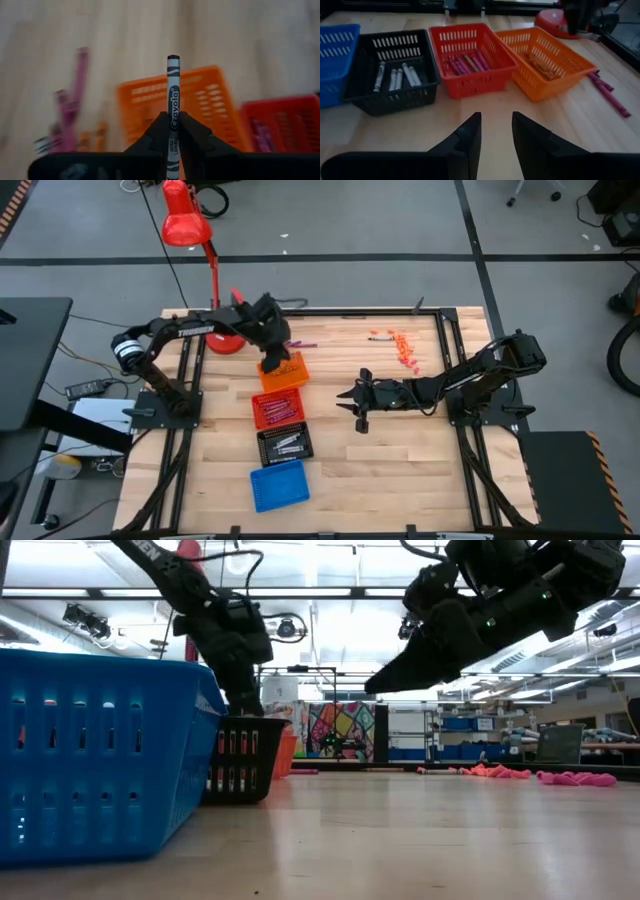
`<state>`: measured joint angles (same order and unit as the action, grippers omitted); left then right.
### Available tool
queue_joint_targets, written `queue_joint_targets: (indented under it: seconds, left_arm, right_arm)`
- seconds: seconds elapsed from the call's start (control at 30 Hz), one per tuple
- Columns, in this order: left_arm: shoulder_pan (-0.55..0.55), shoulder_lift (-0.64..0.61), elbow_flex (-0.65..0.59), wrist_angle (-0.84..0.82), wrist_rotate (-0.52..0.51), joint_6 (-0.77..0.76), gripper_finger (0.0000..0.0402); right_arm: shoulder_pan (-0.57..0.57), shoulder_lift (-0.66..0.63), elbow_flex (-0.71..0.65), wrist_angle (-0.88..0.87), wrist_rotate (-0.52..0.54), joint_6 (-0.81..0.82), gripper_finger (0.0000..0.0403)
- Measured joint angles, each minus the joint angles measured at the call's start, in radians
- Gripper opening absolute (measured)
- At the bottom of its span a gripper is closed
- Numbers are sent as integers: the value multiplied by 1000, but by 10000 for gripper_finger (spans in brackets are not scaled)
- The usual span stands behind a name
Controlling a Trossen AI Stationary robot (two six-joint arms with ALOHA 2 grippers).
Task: Sort crayons
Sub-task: Put the black crayon into the black basket
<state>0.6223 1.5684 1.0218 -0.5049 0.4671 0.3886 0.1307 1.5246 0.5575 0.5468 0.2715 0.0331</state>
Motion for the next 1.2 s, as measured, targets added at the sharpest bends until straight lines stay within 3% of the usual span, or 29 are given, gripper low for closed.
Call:
queue_joint_targets:
  seconds: [0.37,0.57,0.73,1.07,1.2]
  left_arm:
    - [-246,-81,2,-56,-9,-23,34]
    - [-356,-109,2,-47,-116,-144,34]
    - [-458,-109,2,75,-226,-211,34]
    - [-587,-109,2,248,-376,-231,34]
    - [-609,-109,2,302,-381,-221,35]
  right_arm:
    - [0,0,0,-16,-7,20,114]
    - [5,0,0,69,-53,-9,114]
    - [6,0,0,182,-48,-42,117]
    - [4,0,0,253,-31,-71,178]
    - [4,0,0,291,-31,-73,195]
